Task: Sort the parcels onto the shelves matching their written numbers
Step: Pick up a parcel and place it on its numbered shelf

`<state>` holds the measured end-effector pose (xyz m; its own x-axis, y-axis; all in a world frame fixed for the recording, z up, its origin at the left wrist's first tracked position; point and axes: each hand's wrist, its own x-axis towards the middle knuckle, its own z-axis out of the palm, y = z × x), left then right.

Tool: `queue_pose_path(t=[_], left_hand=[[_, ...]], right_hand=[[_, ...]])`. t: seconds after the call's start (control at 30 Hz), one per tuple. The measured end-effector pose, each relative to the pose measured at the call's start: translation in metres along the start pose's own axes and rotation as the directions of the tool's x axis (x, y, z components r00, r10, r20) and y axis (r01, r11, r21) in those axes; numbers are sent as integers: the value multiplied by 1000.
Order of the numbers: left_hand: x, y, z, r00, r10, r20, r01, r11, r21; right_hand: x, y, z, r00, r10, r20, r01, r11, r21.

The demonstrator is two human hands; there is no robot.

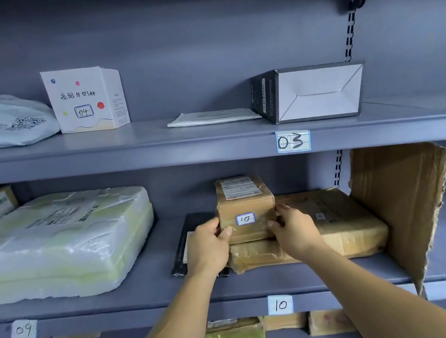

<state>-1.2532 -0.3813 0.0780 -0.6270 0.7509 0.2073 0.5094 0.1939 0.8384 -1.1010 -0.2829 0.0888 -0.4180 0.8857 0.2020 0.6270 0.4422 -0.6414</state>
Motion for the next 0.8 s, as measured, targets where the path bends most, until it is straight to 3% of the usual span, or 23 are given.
queue_pose_path(t=[0.4, 0.8], left_hand=[[-15, 3, -1, 1000, -26, 0, 26, 998, 57], [-81, 8, 28, 991, -44, -127, 69, 979, 193]], right_hand=[[-19, 0, -8, 1000, 15, 7, -15, 998, 57], [-77, 42, -28, 995, -101, -7, 101, 993, 68]])
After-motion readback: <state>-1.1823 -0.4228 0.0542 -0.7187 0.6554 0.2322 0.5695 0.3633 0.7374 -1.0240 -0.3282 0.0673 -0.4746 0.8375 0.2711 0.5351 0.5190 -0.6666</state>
